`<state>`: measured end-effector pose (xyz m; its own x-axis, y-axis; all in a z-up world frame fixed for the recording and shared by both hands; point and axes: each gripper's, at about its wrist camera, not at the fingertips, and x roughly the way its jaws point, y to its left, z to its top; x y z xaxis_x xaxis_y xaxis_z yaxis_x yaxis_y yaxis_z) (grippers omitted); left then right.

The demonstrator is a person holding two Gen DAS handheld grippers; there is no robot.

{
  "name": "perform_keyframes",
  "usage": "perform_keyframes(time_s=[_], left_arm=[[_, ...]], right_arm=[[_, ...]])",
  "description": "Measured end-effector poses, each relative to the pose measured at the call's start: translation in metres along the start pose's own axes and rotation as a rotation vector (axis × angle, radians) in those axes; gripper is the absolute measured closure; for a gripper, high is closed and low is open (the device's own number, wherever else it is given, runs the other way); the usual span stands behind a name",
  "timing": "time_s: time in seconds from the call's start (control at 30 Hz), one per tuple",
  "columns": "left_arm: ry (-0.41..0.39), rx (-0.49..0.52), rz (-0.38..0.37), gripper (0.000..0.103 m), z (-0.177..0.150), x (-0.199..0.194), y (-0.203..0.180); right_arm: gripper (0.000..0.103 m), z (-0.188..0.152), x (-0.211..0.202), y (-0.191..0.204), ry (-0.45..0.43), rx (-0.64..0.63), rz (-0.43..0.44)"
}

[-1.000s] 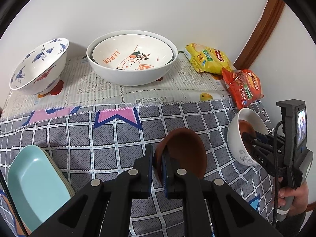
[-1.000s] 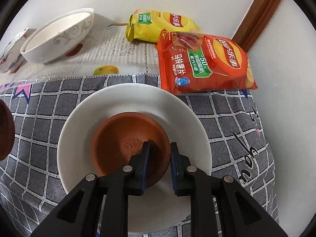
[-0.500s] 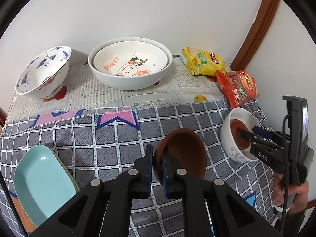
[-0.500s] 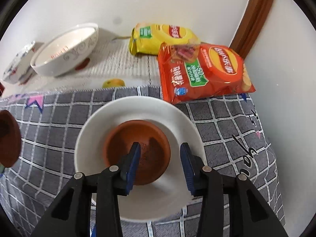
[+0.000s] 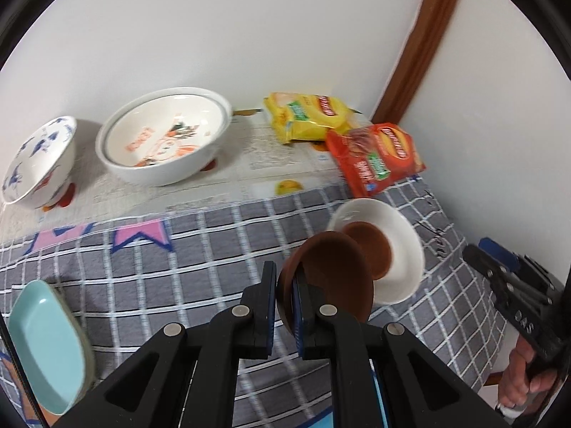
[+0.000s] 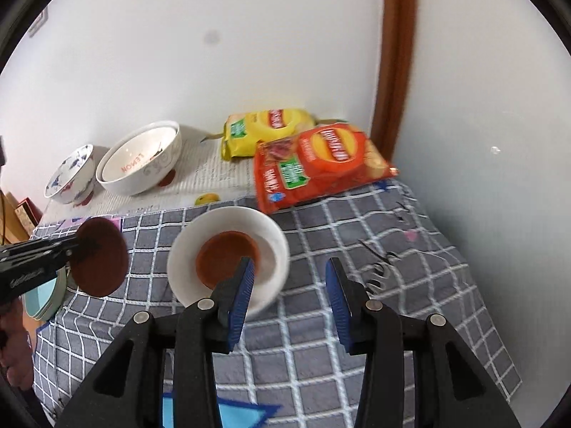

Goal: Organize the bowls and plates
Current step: 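Lower the left gripper's brown bowl into the brown bowl and open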

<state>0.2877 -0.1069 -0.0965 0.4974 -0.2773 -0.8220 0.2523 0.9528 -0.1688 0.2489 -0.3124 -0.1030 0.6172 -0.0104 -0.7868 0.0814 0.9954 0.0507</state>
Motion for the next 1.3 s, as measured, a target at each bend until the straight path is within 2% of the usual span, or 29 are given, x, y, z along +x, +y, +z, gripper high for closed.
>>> perform_keyframes(time_s=[0.3, 0.5, 0.83, 1.3], left_arm=[[0.025, 0.026, -0.036, 0.094, 0.009, 0.029, -0.043], [0.051, 0.021, -0.04, 0.095, 0.014, 0.052, -0.05], [0.097, 0.004, -0.05, 0.094, 0.019, 0.086, -0.05], [0.12, -0.012, -0.093, 0.094, 0.02, 0.099, -0.051]], right_arm=[[0.062, -0.024, -0.01, -0.039, 0.0, 0.056, -0.015], [0.062, -0.031, -0.01, -0.052, 0.0, 0.09, -0.013], [0.062, -0.034, 0.005, -0.052, 0.023, 0.099, 0.002], [0.062, -0.038, 0.011, -0.046, 0.045, 0.093, 0.019]])
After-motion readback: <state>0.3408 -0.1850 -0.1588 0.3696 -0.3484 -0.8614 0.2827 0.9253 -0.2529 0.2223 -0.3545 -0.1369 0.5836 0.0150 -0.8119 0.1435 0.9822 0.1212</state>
